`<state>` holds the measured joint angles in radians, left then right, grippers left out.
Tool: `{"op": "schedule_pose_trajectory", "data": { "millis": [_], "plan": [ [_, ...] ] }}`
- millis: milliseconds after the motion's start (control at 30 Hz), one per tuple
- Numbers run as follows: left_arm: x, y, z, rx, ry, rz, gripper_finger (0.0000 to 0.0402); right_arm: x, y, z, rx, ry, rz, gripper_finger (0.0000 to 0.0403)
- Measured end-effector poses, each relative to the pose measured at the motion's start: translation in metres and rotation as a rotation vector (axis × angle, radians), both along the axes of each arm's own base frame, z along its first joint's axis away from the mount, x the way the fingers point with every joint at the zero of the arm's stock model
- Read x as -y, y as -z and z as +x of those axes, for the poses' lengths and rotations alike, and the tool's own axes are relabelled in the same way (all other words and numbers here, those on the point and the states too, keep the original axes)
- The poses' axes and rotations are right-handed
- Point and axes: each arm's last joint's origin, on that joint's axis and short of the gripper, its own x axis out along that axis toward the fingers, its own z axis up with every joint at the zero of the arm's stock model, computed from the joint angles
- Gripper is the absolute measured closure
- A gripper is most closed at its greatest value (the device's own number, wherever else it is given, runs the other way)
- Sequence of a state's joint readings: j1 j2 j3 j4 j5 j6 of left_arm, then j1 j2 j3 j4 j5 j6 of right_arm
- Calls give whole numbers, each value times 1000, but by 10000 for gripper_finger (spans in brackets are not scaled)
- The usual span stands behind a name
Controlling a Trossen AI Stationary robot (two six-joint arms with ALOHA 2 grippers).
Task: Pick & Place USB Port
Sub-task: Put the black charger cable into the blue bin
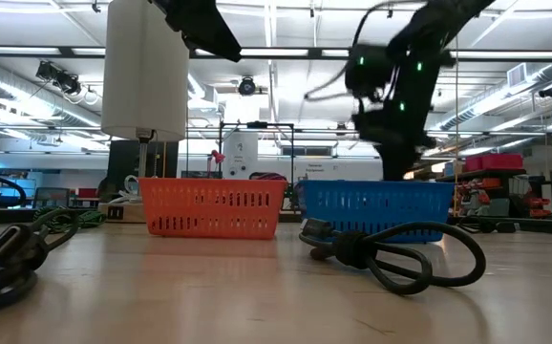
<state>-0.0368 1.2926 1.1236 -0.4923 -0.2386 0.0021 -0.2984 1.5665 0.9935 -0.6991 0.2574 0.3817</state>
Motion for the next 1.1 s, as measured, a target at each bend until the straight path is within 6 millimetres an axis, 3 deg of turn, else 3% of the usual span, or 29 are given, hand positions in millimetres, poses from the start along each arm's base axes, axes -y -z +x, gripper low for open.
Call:
{"op": "schedule_pose_trajectory", "data": {
  "millis": [133, 300, 633, 867, 1100],
  "plan": [
    [0, 0, 0, -2, 0, 0, 259, -24, -30, 3, 149, -115, 85, 393],
    [0, 1, 0, -7, 0, 1, 259, -63, -49, -1, 226, -234, 132, 393],
    [0, 1, 0, -8, 1, 2, 259, -132, -57, 11, 393, -375, 126, 393],
    [0, 1, 0, -7, 1, 3, 259, -151, -46, 22, 399, -451, 53, 394],
    [0, 1, 0, -8, 2, 3, 259, -154, -35, 27, 356, -469, 19, 394]
  ]
}}
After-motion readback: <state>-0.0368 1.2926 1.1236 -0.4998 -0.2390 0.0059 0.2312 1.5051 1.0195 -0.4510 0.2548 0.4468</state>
